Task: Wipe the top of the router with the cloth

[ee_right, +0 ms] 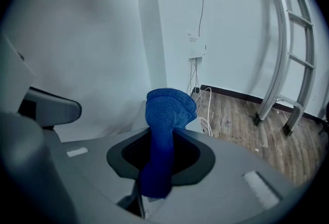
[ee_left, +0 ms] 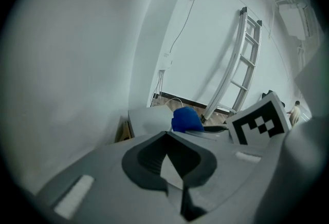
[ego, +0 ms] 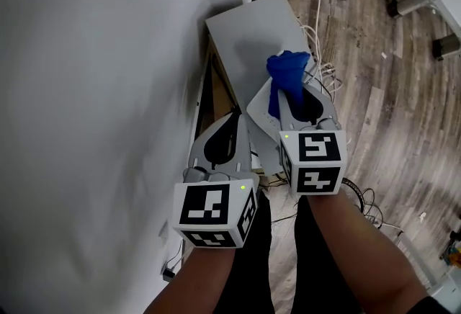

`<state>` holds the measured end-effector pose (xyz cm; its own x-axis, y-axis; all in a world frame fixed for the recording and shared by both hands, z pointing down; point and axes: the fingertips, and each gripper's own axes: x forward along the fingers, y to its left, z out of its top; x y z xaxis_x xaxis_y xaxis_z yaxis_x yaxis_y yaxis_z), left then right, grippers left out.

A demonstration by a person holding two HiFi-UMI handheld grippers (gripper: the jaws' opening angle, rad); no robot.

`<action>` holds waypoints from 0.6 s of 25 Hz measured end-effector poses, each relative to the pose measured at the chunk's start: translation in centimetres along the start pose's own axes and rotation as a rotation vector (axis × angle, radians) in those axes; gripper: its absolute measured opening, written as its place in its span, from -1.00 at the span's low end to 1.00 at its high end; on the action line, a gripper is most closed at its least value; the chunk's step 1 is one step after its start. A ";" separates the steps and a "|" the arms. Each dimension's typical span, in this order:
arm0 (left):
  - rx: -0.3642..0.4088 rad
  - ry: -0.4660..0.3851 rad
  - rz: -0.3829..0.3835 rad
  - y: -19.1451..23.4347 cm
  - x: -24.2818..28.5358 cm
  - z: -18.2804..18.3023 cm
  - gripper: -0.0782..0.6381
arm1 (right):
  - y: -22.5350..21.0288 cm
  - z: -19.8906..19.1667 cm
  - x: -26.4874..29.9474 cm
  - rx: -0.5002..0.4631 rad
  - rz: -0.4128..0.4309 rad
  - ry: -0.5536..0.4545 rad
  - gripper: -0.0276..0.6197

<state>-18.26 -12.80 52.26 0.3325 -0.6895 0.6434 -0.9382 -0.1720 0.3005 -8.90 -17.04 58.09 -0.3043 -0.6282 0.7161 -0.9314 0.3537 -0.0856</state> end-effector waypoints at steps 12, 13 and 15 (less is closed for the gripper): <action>0.039 -0.064 0.044 1.9 -2.5 4.9 -0.78 | 5.5 7.3 -2.9 0.071 0.104 -0.127 -0.55; 0.046 -0.061 0.057 2.7 -2.3 4.5 -0.78 | 6.0 6.7 -1.9 0.076 0.108 -0.119 -0.55; 0.057 -0.050 0.075 4.0 -1.4 3.2 -0.78 | 6.3 5.1 0.2 0.089 0.108 -0.096 -0.55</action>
<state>-22.75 -14.81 50.33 0.2570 -0.7360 0.6263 -0.9647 -0.1574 0.2109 -15.80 -18.48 54.16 -0.4173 -0.6547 0.6302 -0.9050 0.3627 -0.2225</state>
